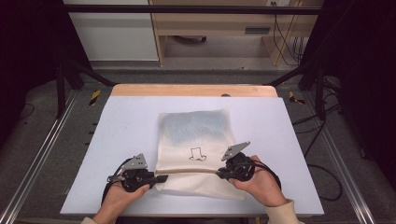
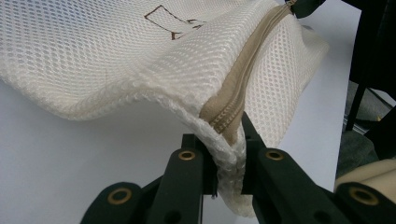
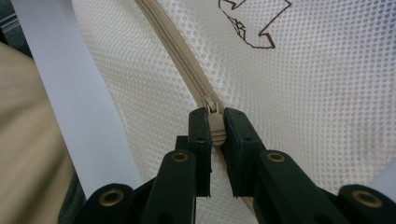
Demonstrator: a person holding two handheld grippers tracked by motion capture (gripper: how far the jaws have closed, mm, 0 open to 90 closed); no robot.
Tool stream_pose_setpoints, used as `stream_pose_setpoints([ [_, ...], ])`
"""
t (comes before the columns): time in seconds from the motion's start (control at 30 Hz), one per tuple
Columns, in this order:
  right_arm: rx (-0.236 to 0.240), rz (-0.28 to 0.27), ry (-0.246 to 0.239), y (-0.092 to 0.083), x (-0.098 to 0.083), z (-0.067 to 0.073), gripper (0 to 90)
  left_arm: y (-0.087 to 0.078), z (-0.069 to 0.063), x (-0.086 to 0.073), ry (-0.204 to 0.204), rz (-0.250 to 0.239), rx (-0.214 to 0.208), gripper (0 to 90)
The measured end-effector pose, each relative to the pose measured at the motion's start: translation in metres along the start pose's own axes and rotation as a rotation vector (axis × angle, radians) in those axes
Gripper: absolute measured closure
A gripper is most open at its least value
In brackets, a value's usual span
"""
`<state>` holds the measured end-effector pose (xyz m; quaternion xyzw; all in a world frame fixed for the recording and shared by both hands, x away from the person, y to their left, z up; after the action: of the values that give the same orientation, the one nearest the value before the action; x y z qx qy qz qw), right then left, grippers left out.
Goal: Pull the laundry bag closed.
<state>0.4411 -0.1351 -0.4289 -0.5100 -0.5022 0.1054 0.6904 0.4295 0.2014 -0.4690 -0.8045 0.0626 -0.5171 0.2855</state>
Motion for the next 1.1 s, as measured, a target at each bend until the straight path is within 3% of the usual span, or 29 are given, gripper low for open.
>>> stream_pose_setpoints([
  [1.1,-0.025,0.005,0.065,-0.009,-0.026,-0.014,81.6,-0.002,0.001,0.000,-0.004,-0.004,0.000,83.5],
])
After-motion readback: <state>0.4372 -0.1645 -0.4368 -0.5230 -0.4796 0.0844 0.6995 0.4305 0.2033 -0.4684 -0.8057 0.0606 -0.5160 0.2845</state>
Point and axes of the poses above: each handheld gripper's, and its own axes: y roughly forward along the jaws, x roughly out of its top, z roughly to its left, the point moved 1 cm from there along y, roughly forward along the jaws, and after that the axes turned 7 degrees about -x, right-handed, at the moved point
